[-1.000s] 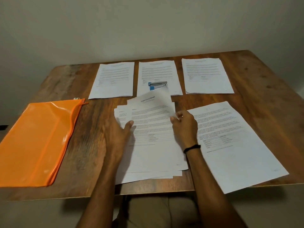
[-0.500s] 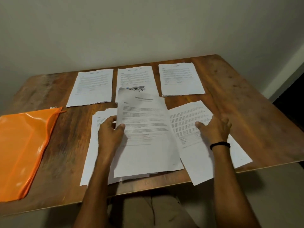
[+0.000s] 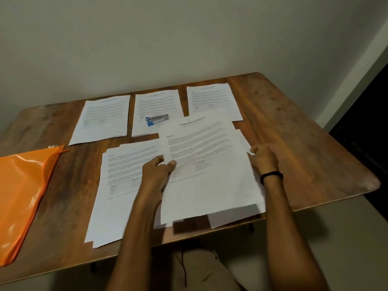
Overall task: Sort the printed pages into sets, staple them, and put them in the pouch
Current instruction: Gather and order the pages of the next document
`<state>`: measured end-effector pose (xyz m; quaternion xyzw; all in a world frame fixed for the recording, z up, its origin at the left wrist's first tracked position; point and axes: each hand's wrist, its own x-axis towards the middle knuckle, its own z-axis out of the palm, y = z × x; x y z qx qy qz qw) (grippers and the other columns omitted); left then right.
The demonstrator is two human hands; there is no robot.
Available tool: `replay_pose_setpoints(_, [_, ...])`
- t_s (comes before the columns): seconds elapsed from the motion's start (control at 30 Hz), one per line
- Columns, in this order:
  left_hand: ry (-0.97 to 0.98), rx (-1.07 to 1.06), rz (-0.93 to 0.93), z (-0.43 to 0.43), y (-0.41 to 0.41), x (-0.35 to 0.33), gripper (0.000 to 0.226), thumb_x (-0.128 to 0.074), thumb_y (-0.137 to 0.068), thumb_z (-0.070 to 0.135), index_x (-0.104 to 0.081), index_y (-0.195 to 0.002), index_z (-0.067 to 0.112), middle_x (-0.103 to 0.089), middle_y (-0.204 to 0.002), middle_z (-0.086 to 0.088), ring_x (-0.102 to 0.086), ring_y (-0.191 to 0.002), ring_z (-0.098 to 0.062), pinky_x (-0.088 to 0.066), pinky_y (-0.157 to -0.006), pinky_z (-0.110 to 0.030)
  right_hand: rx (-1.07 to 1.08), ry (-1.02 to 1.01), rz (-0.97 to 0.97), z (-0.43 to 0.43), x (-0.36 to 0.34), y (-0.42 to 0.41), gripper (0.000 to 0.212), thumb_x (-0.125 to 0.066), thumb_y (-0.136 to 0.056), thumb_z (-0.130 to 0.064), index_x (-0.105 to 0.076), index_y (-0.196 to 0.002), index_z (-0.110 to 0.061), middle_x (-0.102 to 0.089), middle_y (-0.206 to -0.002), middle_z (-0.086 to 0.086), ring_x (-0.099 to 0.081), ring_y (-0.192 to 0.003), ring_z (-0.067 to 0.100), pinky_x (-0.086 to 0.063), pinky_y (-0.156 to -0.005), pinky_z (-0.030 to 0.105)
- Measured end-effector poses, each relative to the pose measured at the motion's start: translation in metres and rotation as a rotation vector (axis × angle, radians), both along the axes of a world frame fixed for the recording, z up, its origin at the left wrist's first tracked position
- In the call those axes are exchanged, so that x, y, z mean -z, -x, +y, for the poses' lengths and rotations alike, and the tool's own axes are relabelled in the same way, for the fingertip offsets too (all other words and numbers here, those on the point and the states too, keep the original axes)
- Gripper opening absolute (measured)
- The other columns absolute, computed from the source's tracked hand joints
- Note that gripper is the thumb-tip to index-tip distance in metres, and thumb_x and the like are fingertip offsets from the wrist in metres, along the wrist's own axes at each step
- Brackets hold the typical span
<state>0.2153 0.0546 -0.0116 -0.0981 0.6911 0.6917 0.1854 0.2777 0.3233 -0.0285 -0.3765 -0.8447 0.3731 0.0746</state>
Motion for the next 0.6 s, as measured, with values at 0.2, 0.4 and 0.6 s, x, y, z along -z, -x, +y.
replay_pose_setpoints(0.2, [0.045,-0.020,0.080,0.028,0.009,0.000,0.020,-0.068,-0.094,0.015,-0.065,-0.112,0.022,-0.072,-0.106,0.006,-0.071,-0.089,-0.020,-0.058,-0.068,-0.030,0.153,0.543,0.129,0.024,-0.002,-0.007,0.018,-0.048,-0.102,-0.004,-0.060,-0.089,-0.006,-0.066,-0.081,0.015,-0.061,-0.058,0.011,-0.050,-0.049,0.019])
replay_pose_setpoints(0.4, [0.388,0.072,0.401,0.068,0.000,0.031,0.031,-0.060,-0.096,0.010,-0.062,-0.127,0.011,-0.067,-0.127,-0.003,-0.065,-0.105,-0.018,-0.053,-0.078,-0.018,0.075,0.744,0.154,0.047,-0.003,-0.020,0.044,-0.048,-0.098,-0.058,-0.061,-0.090,-0.016,-0.058,-0.085,0.008,-0.052,-0.073,0.021,-0.050,-0.072,0.031])
replay_pose_setpoints(0.6, [0.408,0.103,0.460,0.092,-0.009,0.034,0.023,-0.059,-0.098,0.014,-0.051,-0.115,0.026,-0.056,-0.111,0.013,-0.059,-0.092,-0.009,-0.044,-0.065,-0.008,0.146,0.562,0.273,0.051,0.005,-0.024,0.027,-0.074,-0.090,-0.028,-0.068,-0.086,-0.002,-0.066,-0.082,0.017,-0.059,-0.072,0.032,-0.053,-0.070,0.037])
